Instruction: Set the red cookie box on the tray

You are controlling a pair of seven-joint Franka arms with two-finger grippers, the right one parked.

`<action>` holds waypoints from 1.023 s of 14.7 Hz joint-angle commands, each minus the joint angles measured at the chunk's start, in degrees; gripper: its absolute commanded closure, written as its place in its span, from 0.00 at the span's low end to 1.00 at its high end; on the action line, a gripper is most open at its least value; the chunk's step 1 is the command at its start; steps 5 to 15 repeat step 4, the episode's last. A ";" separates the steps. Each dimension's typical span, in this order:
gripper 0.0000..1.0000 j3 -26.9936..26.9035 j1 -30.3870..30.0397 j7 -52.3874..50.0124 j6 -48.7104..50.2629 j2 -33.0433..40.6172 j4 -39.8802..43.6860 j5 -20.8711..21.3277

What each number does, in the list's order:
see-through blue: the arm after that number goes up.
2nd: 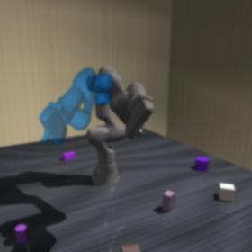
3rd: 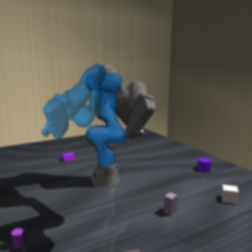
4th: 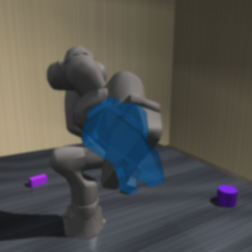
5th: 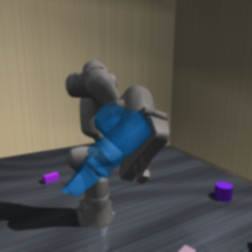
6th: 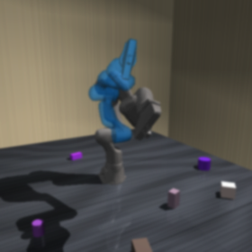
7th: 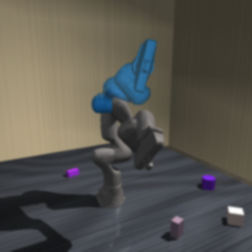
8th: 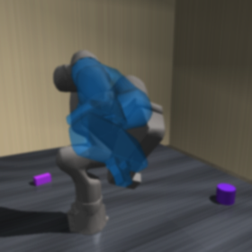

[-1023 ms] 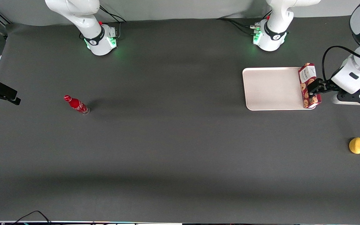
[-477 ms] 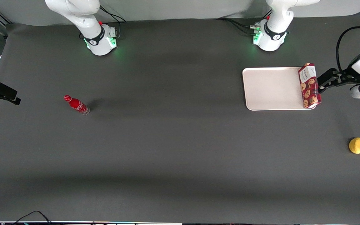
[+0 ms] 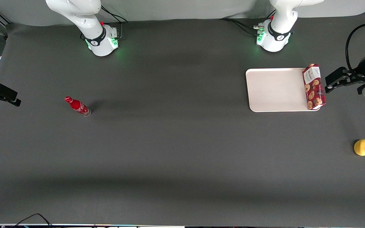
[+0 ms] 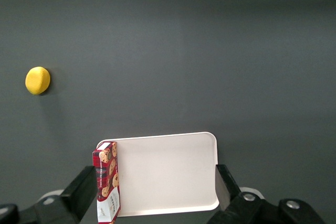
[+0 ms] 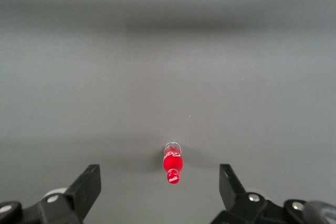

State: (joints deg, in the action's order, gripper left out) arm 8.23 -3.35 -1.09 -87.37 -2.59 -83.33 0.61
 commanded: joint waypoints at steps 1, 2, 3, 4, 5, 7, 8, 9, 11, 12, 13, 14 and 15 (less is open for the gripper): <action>0.00 0.38 -0.78 -0.41 -2.61 2.32 -3.65 -1.05; 0.00 0.38 -0.87 -0.41 -4.02 3.37 -5.77 -1.05; 0.00 0.38 -0.96 -0.41 -4.04 3.64 -6.31 -1.05; 0.00 0.38 -1.04 -0.49 -3.95 3.65 -6.23 -1.05; 0.00 0.38 -1.04 -0.49 -3.95 3.65 -6.23 -1.05; 0.00 0.38 -1.04 -0.49 -3.95 3.65 -6.23 -1.05; 0.00 0.38 -1.04 -0.49 -3.95 3.65 -6.23 -1.05; 0.00 0.38 -1.04 -0.49 -3.95 3.65 -6.23 -1.05; 0.00 0.38 -1.04 -0.49 -3.95 3.65 -6.23 -1.05; 0.00 0.38 -1.04 -0.49 -3.95 3.65 -6.23 -1.05; 0.00 0.38 -1.04 -0.49 -3.95 3.65 -6.23 -1.05; 0.00 0.38 -1.04 -0.49 -3.95 3.65 -6.23 -1.05; 0.00 0.38 -1.04 -0.49 -3.95 3.65 -6.23 -1.05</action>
